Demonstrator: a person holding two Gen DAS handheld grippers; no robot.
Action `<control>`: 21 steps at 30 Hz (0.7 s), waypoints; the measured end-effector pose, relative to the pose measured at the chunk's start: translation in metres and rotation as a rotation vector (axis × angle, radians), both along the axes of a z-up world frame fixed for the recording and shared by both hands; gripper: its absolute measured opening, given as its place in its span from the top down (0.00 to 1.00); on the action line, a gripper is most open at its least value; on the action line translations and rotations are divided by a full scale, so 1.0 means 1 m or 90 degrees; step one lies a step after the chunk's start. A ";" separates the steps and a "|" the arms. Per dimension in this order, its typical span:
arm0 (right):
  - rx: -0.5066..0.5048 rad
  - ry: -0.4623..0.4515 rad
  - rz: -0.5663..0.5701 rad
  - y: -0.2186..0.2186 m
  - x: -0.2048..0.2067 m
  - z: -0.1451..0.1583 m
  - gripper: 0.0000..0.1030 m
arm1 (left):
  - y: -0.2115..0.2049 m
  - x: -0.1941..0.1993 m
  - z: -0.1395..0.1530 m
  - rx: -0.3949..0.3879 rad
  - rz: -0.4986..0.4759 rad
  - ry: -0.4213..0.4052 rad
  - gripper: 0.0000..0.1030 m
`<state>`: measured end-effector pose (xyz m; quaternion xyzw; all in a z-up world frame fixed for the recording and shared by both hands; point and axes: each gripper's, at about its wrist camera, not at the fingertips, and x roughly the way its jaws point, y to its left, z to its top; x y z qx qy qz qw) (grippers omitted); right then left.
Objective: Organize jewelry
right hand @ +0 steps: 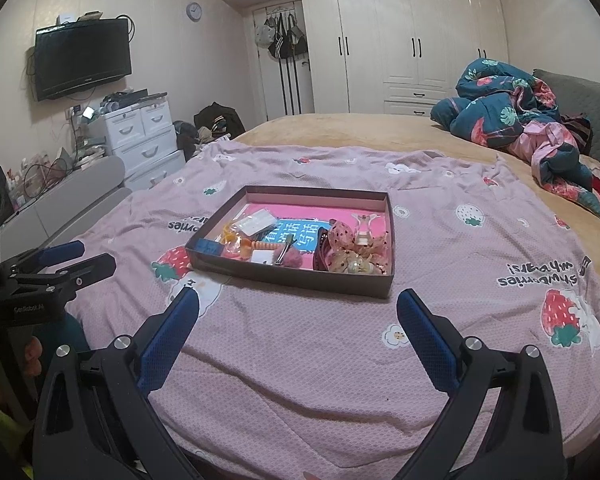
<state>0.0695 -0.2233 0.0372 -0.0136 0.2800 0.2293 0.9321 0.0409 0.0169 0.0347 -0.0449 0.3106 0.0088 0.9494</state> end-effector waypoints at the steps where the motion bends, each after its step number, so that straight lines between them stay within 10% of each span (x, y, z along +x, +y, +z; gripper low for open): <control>1: 0.000 0.001 0.001 0.000 0.000 0.000 0.04 | 0.000 0.000 0.000 0.000 -0.001 0.000 0.09; 21: 0.001 0.001 0.001 0.001 0.001 -0.001 0.04 | -0.001 -0.001 0.000 0.004 -0.001 0.001 0.09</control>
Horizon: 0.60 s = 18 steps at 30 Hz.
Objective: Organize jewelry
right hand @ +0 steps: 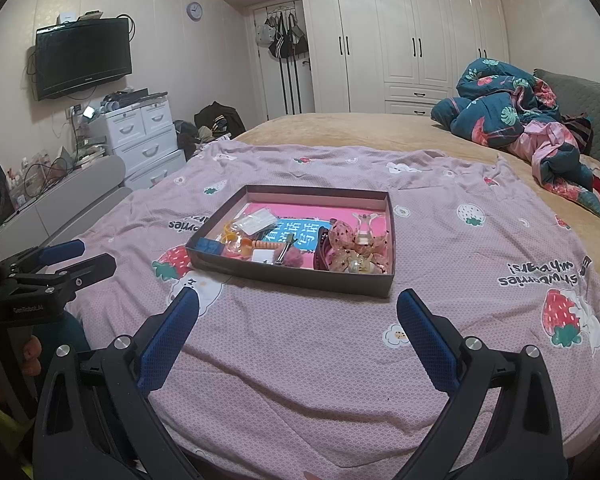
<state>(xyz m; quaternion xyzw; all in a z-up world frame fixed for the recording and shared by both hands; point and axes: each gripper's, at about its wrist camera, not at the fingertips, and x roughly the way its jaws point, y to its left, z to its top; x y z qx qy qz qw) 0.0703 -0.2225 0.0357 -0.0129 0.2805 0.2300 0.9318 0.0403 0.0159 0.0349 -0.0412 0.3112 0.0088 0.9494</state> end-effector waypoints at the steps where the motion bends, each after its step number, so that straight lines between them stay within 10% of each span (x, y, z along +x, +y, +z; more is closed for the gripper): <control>1: 0.000 0.000 0.000 0.000 0.000 0.000 0.04 | 0.000 0.000 0.000 0.000 0.001 0.001 0.09; 18: 0.001 0.000 0.000 -0.001 0.001 -0.001 0.04 | -0.001 -0.001 -0.001 0.000 -0.004 0.000 0.09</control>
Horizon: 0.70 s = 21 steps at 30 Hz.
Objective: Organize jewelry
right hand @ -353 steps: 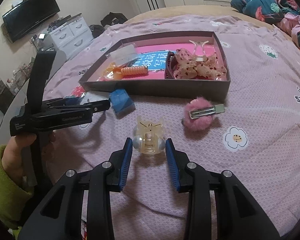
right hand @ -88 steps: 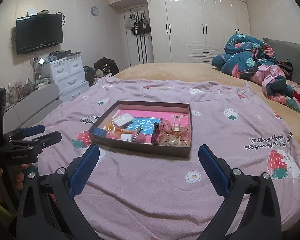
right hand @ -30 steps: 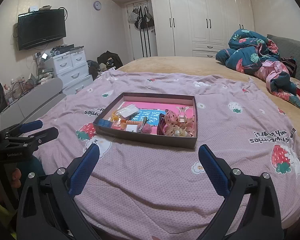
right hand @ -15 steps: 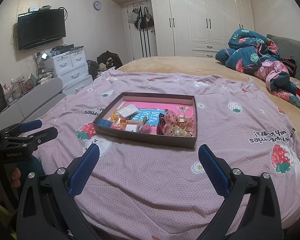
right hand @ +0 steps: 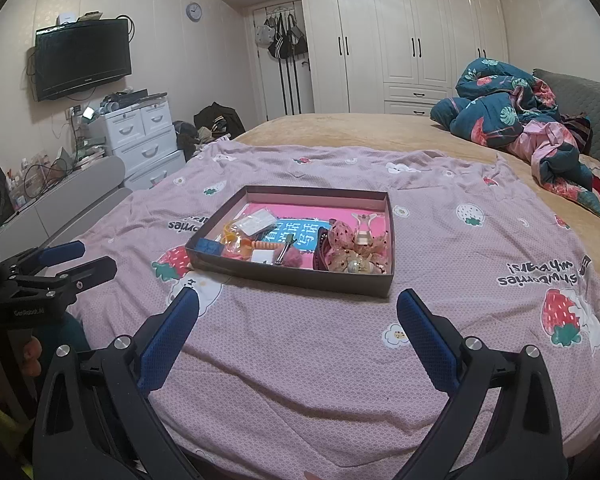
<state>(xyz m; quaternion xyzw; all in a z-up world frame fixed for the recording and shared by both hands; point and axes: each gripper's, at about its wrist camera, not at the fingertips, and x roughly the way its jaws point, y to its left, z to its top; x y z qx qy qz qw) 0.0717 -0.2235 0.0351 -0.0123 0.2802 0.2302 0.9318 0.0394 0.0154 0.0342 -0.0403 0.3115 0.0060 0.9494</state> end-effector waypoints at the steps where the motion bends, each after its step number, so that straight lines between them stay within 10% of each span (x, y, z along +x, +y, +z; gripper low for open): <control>1: 0.000 0.000 0.000 0.000 0.001 0.000 0.04 | 0.000 0.000 0.000 0.001 0.000 0.000 0.09; 21: 0.003 0.002 -0.016 -0.007 0.004 -0.002 0.04 | 0.003 0.005 -0.007 -0.005 -0.005 0.016 0.09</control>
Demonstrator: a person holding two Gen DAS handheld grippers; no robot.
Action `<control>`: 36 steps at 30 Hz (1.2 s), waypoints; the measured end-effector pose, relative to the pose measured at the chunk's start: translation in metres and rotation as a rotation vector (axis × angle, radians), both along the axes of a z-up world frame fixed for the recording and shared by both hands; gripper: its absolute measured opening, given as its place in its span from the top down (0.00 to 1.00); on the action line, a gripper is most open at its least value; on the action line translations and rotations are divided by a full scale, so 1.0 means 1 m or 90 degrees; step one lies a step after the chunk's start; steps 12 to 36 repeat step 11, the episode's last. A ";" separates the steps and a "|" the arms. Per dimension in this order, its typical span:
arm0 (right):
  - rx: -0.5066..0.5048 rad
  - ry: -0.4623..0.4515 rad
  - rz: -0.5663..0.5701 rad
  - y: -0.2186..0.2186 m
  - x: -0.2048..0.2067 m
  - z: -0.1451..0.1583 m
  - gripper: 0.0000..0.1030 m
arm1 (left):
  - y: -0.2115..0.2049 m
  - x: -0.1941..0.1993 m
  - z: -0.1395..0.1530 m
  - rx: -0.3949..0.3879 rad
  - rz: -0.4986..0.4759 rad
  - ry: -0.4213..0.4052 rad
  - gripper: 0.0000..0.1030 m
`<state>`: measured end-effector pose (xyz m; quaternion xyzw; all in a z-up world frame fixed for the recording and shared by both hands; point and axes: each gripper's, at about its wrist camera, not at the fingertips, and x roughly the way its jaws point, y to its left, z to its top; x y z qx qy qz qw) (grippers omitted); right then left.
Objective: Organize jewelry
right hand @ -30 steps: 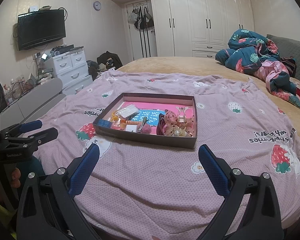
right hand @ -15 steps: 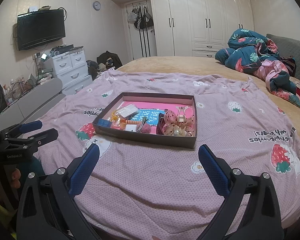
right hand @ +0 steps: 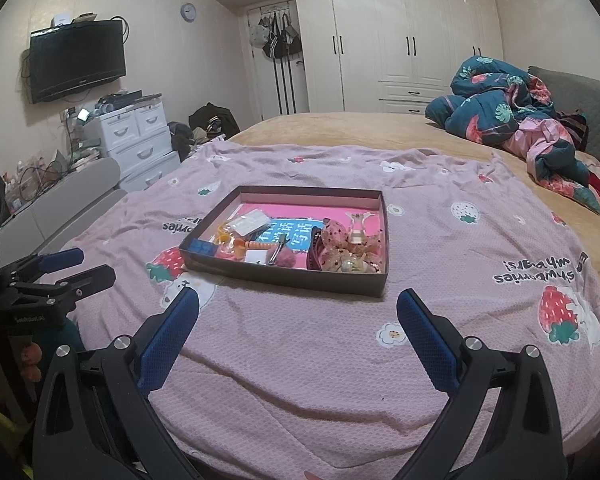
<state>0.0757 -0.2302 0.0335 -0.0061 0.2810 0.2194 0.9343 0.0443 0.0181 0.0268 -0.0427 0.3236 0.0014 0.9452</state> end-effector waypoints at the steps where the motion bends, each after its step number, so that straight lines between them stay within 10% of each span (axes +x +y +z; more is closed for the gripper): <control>1: 0.000 0.001 -0.004 -0.001 0.002 -0.001 0.04 | 0.002 0.001 -0.001 -0.005 0.004 0.003 0.09; 11: -0.066 0.065 -0.234 -0.081 0.119 -0.038 0.04 | 0.104 0.101 -0.037 0.043 0.213 0.168 0.09; 36: -0.066 0.065 -0.234 -0.081 0.119 -0.038 0.04 | 0.104 0.101 -0.037 0.043 0.213 0.168 0.09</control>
